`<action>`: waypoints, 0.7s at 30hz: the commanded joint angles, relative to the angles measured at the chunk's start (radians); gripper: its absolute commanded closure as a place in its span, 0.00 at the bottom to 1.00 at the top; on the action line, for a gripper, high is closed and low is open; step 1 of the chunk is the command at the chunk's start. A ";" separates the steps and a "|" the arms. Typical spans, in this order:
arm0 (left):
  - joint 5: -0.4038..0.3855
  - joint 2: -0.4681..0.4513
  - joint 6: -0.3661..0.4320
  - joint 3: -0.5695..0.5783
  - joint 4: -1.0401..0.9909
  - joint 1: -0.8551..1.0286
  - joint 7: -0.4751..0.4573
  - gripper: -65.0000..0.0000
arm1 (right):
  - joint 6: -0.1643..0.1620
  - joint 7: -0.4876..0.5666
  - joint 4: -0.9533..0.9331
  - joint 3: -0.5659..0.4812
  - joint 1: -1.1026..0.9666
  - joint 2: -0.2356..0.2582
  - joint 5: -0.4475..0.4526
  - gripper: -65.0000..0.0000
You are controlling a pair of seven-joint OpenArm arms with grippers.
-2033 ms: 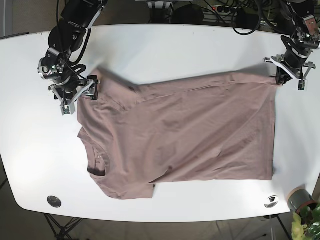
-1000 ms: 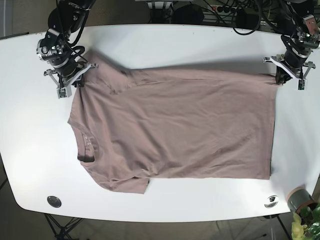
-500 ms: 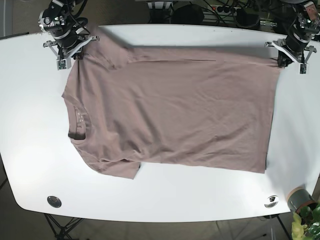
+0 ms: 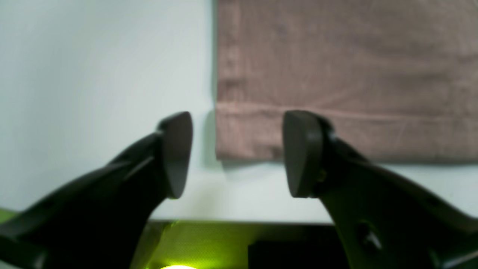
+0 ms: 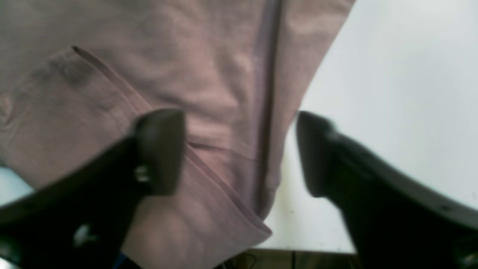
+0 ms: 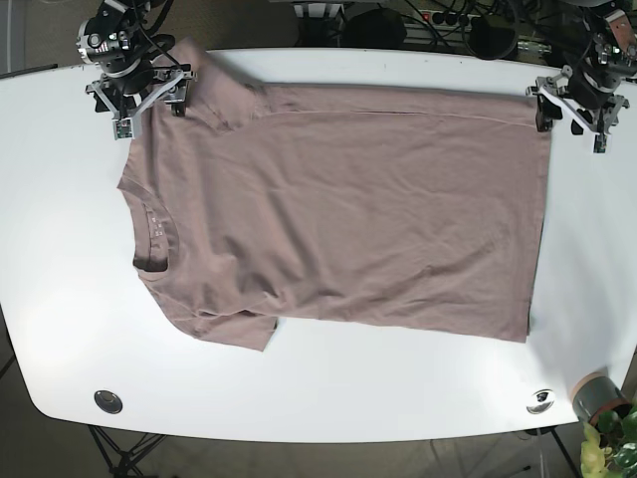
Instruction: Fold the T-shirt properly
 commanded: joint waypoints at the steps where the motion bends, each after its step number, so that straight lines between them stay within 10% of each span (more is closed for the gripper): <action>1: -0.014 -0.021 -0.007 -0.012 0.019 -0.012 0.003 0.42 | 0.004 0.021 0.041 0.003 0.017 0.008 0.010 0.21; 21: -0.009 -0.022 -0.001 0.060 -0.068 -0.354 0.005 0.42 | -0.004 0.015 -0.154 -0.090 0.396 0.180 0.001 0.25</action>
